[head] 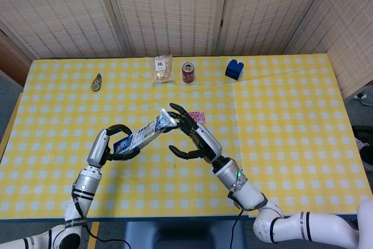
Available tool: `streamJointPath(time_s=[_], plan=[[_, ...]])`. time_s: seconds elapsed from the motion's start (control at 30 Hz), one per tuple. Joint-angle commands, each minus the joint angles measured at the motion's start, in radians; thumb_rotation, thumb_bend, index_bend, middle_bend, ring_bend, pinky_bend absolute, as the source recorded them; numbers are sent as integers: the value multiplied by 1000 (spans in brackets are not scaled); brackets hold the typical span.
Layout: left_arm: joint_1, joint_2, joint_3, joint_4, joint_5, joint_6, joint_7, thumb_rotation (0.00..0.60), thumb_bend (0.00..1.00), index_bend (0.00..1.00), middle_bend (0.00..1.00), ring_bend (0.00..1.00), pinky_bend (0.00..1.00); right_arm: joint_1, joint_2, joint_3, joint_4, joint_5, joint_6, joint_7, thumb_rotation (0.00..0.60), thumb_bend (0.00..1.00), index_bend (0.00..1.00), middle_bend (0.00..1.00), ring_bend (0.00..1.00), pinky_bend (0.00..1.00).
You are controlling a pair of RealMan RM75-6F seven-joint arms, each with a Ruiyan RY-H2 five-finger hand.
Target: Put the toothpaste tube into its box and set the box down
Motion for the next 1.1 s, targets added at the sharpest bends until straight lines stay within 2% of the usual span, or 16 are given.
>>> streamJointPath(time_s=[0.03, 0.3, 0.47, 0.67, 0.73, 0.8, 0.87, 0.9, 0.97, 1.0, 1.1], plan=[[1, 6, -1, -3, 2, -6, -21, 600, 148, 567, 584, 425, 276, 2, 11, -13, 8, -28, 9, 26, 600, 384, 0, 92, 108, 115], [9, 16, -8, -10, 22, 3, -99, 600, 149, 567, 584, 425, 276, -10, 72, -46, 3, -97, 34, 108, 600, 381, 0, 80, 97, 109], [16, 23, -9, 1, 23, 8, -122, 600, 148, 567, 584, 425, 276, -51, 160, -99, 31, -231, 135, 97, 600, 379, 0, 71, 90, 89], [20, 23, -14, 24, 24, 13, -158, 600, 148, 568, 584, 425, 276, -89, 274, -136, 36, -273, 201, 101, 600, 380, 0, 71, 90, 87], [22, 22, -17, 34, 30, 19, -174, 600, 148, 568, 584, 425, 276, -97, 309, -153, 43, -293, 216, 70, 600, 380, 0, 73, 90, 85], [24, 22, -14, 38, 38, 25, -180, 600, 148, 569, 584, 425, 276, -109, 325, -162, 67, -309, 237, -22, 600, 380, 0, 108, 115, 92], [26, 22, -8, 42, 46, 28, -179, 600, 148, 569, 584, 425, 276, -122, 324, -170, 97, -315, 253, -179, 600, 380, 0, 352, 306, 242], [25, 22, -7, 44, 49, 28, -178, 600, 148, 570, 584, 425, 276, -125, 325, -177, 101, -317, 252, -231, 600, 379, 0, 521, 443, 368], [25, 20, -3, 47, 53, 29, -174, 600, 149, 570, 584, 425, 276, -124, 325, -194, 103, -319, 239, -314, 600, 379, 0, 768, 660, 573], [24, 19, -1, 48, 54, 29, -171, 600, 149, 570, 584, 425, 276, -123, 321, -199, 106, -320, 237, -344, 600, 379, 0, 857, 744, 654], [22, 16, 7, 48, 61, 27, -157, 600, 149, 570, 584, 425, 276, -120, 290, -209, 113, -326, 249, -400, 600, 379, 0, 941, 824, 734]])
